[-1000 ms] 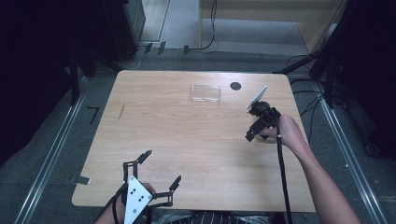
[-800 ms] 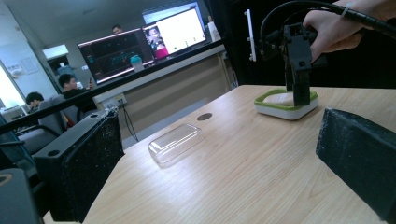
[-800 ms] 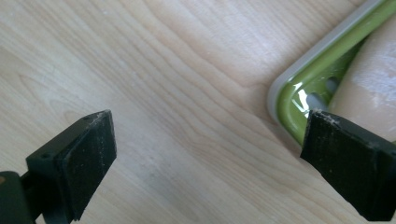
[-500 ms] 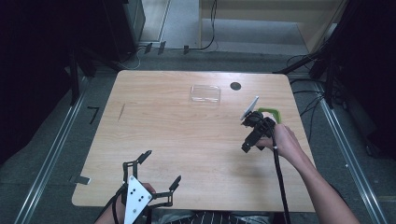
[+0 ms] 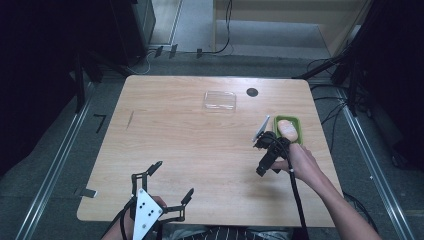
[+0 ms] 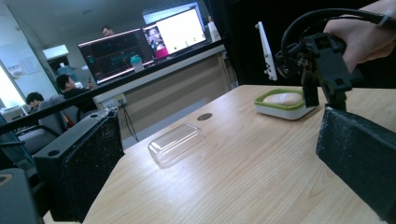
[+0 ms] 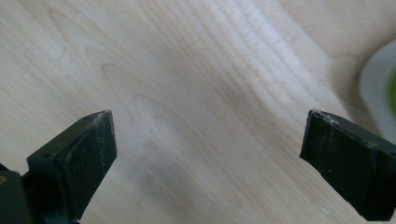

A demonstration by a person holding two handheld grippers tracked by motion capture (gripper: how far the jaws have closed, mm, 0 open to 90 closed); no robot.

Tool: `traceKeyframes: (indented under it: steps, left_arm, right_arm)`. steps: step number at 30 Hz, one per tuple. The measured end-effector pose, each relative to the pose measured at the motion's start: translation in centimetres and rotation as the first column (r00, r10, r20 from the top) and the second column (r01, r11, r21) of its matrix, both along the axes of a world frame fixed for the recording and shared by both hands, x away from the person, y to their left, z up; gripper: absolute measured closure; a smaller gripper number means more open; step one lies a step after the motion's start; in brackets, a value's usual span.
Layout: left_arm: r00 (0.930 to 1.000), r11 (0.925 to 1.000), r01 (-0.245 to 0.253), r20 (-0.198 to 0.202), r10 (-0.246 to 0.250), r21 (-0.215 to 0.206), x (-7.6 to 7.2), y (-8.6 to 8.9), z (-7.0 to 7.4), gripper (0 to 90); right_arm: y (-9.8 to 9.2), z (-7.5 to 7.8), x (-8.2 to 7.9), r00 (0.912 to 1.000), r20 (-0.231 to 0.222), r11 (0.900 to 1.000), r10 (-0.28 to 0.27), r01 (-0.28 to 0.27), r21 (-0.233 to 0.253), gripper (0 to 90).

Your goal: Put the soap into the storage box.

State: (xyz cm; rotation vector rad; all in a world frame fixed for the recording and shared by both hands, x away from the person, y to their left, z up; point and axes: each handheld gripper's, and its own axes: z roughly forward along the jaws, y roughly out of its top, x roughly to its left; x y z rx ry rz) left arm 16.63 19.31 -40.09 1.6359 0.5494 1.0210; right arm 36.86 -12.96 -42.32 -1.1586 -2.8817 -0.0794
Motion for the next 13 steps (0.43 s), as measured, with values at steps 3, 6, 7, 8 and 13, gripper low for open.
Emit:
traceKeyframes:
  steps: [3,6,7,8,13]
  left_arm:
    - [1.0000,1.0000,0.000,0.000,0.000,0.000,0.0,0.0,0.0,1.2]
    - [1.0000,1.0000,0.000,0.000,0.000,0.000,0.0,0.0,0.0,1.1]
    - [1.0000,1.0000,0.000,0.000,0.000,0.001,0.0,0.0,0.0,1.1]
    - [1.0000,1.0000,0.001,0.000,-0.001,0.001,0.0,0.0,0.0,1.1]
    - [1.0000,1.0000,-0.006,0.001,0.006,-0.001,0.1,0.0,0.0,1.1]
  right_arm:
    - [0.3,-0.3,-0.7,0.9999,-0.007,1.000,0.014,-0.014,-0.006,3.7]
    - [0.6,-0.7,-1.3,0.9996,-0.016,1.000,0.025,-0.026,-0.006,3.7]
    - [0.7,-0.8,-1.5,0.9995,-0.018,1.000,0.027,-0.027,-0.010,3.7]
    - [0.8,-0.9,-1.6,0.9992,-0.021,0.999,0.035,-0.035,-0.013,3.7]
    - [0.9,-1.5,-2.5,0.9987,-0.021,0.999,0.046,-0.046,-0.004,3.9]
